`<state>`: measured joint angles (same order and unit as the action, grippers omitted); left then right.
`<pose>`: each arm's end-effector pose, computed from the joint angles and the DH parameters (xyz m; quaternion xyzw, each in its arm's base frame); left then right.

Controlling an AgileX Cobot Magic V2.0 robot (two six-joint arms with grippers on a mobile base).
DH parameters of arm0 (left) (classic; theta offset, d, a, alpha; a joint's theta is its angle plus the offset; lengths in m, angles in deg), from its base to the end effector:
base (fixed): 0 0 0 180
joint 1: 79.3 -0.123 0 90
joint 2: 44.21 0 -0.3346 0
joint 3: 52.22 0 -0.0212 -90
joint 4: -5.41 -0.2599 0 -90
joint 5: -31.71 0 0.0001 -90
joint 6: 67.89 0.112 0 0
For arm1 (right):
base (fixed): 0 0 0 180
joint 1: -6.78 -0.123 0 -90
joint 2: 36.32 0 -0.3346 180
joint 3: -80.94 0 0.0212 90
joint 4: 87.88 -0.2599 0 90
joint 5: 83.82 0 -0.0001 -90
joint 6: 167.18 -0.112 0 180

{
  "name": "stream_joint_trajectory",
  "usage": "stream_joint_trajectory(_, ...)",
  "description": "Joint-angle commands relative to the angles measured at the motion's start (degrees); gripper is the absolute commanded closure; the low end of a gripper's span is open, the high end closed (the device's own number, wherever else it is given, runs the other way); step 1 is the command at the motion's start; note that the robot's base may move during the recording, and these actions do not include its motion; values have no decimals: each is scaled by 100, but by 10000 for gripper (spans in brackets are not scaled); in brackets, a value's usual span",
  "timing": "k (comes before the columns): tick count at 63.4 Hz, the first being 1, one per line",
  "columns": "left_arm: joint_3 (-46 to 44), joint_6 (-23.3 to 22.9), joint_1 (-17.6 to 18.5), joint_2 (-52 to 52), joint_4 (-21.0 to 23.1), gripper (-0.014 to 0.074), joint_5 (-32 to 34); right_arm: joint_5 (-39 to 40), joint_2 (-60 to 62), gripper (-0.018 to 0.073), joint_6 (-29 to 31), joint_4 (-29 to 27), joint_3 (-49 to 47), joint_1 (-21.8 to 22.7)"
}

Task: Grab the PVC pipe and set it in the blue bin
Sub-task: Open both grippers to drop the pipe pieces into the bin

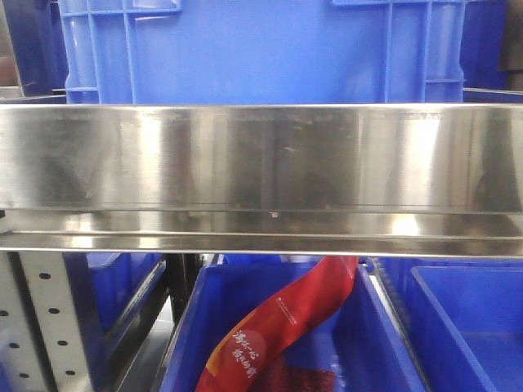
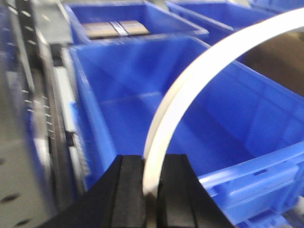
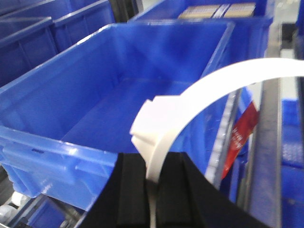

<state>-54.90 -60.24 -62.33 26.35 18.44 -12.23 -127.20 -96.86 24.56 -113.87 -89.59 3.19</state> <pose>0.2097 -0.0823 0.5162 0.1524 0.8089 -0.1559 0.5460 0.1701 0.0445 0.4859 -0.0573 0.8140 0.1802 0.5492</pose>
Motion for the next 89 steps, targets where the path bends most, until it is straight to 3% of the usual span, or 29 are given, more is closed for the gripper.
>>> stream_joint_trajectory(1,-469,-180,273,432,115,707,-183,92,-383,720,108,-129,-285,-157)
stream_joint_trajectory(14,-1252,-765,1042,1360,-403,707,-222,92,-1262,708,188,180,-1075,-898)
stream_joint_trajectory(21,-1637,-1446,1161,1763,-785,707,-222,160,-1719,708,160,201,-1433,-1085)
stream_joint_trajectory(28,-2015,-1711,1161,2082,-918,707,-204,370,-2107,708,134,243,-1660,-1191)
stream_joint_trajectory(49,-2324,-1709,1136,2702,-1083,707,377,990,-2707,708,-92,931,-1915,-1320)
stream_joint_trajectory(75,-2324,-1709,990,3025,-1303,705,569,1315,-3107,705,-92,876,-1915,-1370)
stream_joint_trajectory(79,-2324,-1709,990,3025,-1363,665,569,1329,-3107,659,-92,876,-1915,-1370)
stream_joint_trajectory(89,-2324,-1709,968,3025,-1376,365,569,1284,-3107,396,-92,834,-1915,-1370)
